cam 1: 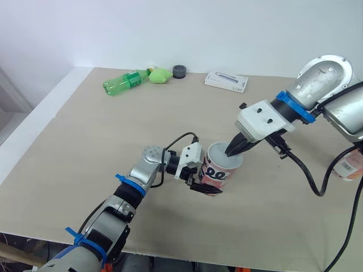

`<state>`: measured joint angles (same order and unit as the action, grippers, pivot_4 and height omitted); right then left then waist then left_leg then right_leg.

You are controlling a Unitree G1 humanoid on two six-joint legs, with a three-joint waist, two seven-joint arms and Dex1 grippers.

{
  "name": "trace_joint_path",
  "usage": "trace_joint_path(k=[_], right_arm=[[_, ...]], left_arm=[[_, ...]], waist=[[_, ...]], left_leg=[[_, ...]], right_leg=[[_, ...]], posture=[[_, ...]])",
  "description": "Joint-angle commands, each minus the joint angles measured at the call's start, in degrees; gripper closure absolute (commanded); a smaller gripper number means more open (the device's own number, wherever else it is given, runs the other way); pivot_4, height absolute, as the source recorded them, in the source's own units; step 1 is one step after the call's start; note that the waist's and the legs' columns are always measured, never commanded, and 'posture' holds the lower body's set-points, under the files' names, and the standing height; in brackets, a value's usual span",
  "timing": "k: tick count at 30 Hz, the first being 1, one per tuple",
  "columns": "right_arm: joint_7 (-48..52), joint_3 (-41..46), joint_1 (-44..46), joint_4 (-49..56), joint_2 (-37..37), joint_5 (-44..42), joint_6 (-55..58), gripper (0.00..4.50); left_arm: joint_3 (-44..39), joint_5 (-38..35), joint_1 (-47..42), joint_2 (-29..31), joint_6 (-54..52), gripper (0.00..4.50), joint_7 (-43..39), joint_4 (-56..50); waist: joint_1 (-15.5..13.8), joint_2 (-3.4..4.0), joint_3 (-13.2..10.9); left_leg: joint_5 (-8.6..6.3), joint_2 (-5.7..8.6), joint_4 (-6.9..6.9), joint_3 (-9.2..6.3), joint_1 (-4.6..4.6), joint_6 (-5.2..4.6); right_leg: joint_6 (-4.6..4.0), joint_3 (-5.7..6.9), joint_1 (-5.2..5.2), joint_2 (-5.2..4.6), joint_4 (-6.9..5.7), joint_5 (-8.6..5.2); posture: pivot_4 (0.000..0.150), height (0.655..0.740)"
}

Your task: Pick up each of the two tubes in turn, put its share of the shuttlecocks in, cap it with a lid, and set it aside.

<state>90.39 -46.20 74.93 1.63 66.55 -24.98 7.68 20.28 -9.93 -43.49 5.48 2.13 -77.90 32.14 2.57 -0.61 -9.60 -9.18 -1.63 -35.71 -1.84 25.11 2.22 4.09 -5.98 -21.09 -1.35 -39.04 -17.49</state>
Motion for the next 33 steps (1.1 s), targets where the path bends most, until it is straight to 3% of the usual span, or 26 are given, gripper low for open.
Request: trace_joint_path(k=[1,7,15,22,28,29,30,33], right_arm=[[2.1,-2.3,-2.7,1.0,-0.1,1.1,1.4,4.40],[2.1,5.4,-1.0,-0.6,-1.3,-5.8,8.9,4.40],[2.1,18.0,-4.6,2.0,4.5,-14.2,18.4,4.40],[-6.1,39.3,-29.6,11.4,12.7,-19.5,26.0,4.40],[-13.5,58.8,-59.9,21.3,10.5,-17.7,29.6,4.40],[-14.5,61.5,-63.5,23.2,9.4,-18.0,30.7,4.50],[-16.0,64.2,-66.3,24.8,8.0,-18.5,31.9,4.50],[-19.0,67.9,-70.0,26.5,5.0,-18.8,33.2,4.50]], left_arm=[[1.0,1.3,0.9,0.2,-1.0,0.77,-0.2,1.2],[0.9,1.3,0.8,0.1,-0.4,0.77,-0.3,1.5],[0.0,0.7,1.0,0.0,1.3,0.77,-0.5,1.6],[-1.1,0.2,0.5,0.3,3.5,0.77,-0.5,1.7],[-2.4,-0.5,1.0,0.7,7.0,0.77,-1.4,3.1],[-2.6,-0.5,1.1,0.8,7.5,0.23,-1.5,3.6],[-2.9,-0.9,1.2,1.0,7.4,0.07,-2.2,3.7],[-3.3,-2.1,1.3,1.3,5.5,0.03,-3.8,3.0]], waist=[[0.0,-0.04,0.0],[0.0,-0.06,0.0],[-0.3,-0.06,0.0],[-0.3,-0.08,-0.1],[-0.1,-0.08,-0.1],[-0.1,-0.08,-0.1],[-0.1,-0.08,-0.1],[0.1,-0.14,-0.2]], left_leg=[[0.00,0.00,0.00,-0.01,-0.01,0.00],[0.00,-0.01,0.00,-0.01,0.00,0.00],[0.00,0.05,0.04,-0.01,0.21,0.00],[0.00,0.03,0.11,0.05,0.21,0.00],[0.03,0.04,0.08,0.14,0.16,-0.04],[0.04,0.01,0.03,0.13,0.16,-0.05],[0.05,0.02,0.07,0.07,0.13,-0.06],[0.08,0.02,0.08,0.05,0.15,-0.11]], right_leg=[[0.00,0.00,0.00,0.00,0.00,0.00],[-0.03,0.00,0.00,0.00,0.00,0.02],[-0.05,0.00,-0.16,-0.06,0.01,0.02],[-0.05,-0.04,-0.20,-0.03,0.03,0.01],[0.14,-0.14,-0.18,-0.02,0.00,-0.03],[0.14,-0.14,-0.17,0.01,-0.01,-0.02],[0.19,-0.12,-0.13,0.04,-0.02,-0.03],[0.30,-0.13,-0.15,0.07,-0.03,-0.04]], posture=[[0.150,0.7294],[0.150,0.7294],[0.150,0.7294],[0.150,0.7294],[0.150,0.7294],[0.150,0.7294],[0.150,0.7294],[0.150,0.7294]])
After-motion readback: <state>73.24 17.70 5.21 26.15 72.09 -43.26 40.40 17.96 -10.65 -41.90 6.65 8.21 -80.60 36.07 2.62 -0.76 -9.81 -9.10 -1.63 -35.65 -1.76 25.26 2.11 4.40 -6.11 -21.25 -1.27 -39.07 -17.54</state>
